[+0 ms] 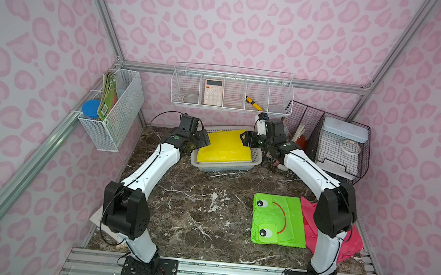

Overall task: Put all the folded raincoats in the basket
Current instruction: Move the raincoat to the center of the board.

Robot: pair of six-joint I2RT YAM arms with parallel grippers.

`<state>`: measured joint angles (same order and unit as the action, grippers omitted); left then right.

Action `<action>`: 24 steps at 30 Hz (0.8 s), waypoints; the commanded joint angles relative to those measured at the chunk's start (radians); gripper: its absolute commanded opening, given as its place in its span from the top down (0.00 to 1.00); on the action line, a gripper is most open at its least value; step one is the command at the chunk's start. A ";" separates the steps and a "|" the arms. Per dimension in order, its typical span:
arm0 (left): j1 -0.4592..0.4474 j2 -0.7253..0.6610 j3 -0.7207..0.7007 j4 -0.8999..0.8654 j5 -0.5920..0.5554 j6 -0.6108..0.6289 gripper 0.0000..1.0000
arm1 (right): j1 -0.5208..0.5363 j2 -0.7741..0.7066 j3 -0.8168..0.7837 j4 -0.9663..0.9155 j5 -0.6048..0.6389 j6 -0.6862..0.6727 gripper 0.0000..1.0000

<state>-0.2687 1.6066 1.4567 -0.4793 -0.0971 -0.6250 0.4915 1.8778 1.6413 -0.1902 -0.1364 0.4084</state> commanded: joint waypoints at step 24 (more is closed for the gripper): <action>-0.086 -0.792 -0.972 0.074 0.225 -0.057 0.02 | 0.084 -0.611 -0.956 -0.070 0.115 0.217 0.15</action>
<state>-0.3363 0.8143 0.4988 -0.4328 0.1162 -0.6674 0.5613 1.2636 0.7040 -0.2520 -0.0151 0.5602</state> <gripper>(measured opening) 0.980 0.854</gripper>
